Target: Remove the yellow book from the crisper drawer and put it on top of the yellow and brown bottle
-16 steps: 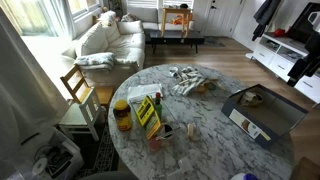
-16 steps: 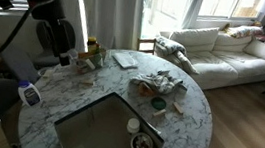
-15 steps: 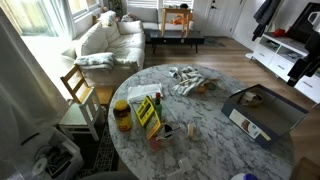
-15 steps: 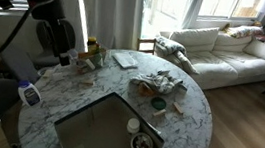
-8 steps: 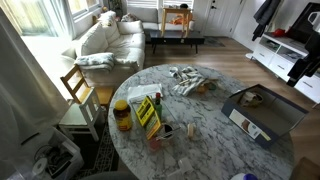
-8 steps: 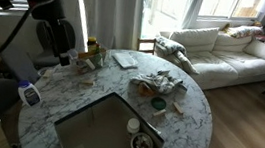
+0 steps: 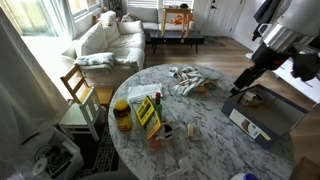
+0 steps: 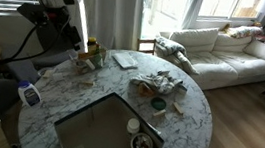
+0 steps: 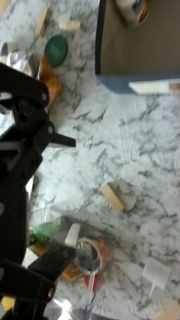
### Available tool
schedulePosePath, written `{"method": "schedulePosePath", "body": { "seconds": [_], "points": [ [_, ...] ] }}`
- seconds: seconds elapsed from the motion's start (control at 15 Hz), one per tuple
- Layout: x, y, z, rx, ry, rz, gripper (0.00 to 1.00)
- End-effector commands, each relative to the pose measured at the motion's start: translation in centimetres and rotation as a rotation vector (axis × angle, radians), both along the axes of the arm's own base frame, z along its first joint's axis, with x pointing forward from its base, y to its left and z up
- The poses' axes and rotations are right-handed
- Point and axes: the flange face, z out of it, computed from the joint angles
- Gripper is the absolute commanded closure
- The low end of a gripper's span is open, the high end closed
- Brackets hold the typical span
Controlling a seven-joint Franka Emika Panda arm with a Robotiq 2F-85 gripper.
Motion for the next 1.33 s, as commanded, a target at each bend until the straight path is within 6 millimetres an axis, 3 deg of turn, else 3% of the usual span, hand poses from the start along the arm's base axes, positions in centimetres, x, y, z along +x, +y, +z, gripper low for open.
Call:
{"method": "schedulePosePath", "body": {
  "seconds": [0.0,0.13,0.33,0.4,0.53,1.0,1.27],
  "points": [
    [4.2,7.1,-4.6,0.153,-0.062,0.073,0.00],
    [5.6,11.2,-6.4,0.236,-0.088,0.139,0.00],
    [6.6,15.7,-8.1,0.358,-0.095,0.258,0.00],
    [5.3,14.3,-7.4,0.300,-0.087,0.199,0.00],
    [6.1,16.1,-8.0,0.337,-0.088,0.244,0.00],
    [6.7,15.8,-8.0,0.341,-0.097,0.246,0.00],
    [9.8,15.3,-9.7,0.346,-0.168,-0.002,0.00]
  ]
}}
